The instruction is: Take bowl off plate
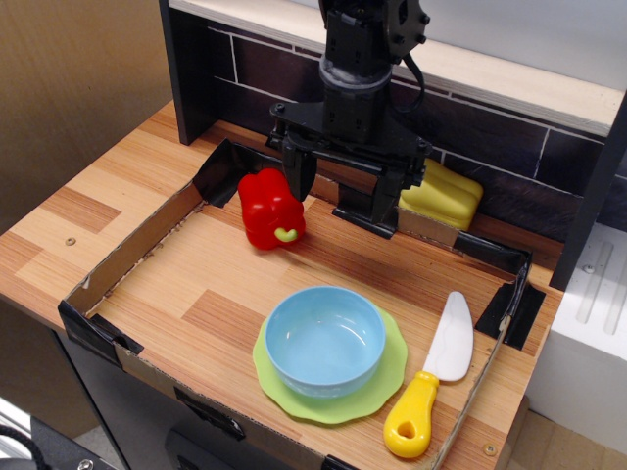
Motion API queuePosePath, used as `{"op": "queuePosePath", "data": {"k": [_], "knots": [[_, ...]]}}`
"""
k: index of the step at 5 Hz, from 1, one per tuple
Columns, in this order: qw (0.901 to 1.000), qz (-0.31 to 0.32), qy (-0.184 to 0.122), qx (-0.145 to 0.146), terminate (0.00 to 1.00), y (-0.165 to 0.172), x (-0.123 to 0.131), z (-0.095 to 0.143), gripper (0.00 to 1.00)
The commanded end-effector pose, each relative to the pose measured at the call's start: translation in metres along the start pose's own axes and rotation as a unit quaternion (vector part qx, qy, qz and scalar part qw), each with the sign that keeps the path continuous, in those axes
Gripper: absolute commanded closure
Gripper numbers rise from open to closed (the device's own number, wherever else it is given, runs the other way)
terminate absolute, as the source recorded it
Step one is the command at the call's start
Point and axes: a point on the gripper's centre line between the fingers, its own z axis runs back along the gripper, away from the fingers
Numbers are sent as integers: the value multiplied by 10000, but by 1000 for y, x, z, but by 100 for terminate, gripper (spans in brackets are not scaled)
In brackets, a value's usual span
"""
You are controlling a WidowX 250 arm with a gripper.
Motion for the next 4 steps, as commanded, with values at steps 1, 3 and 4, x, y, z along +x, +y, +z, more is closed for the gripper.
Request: {"op": "queuePosePath", "data": {"k": [1,3,4], "knots": [[10000,0,0,0,0,0,0,0,0],[9990,-279,-66,-347,0,17,-24,31,0],[9963,-683,167,-494,0,31,-42,22,0]]}}
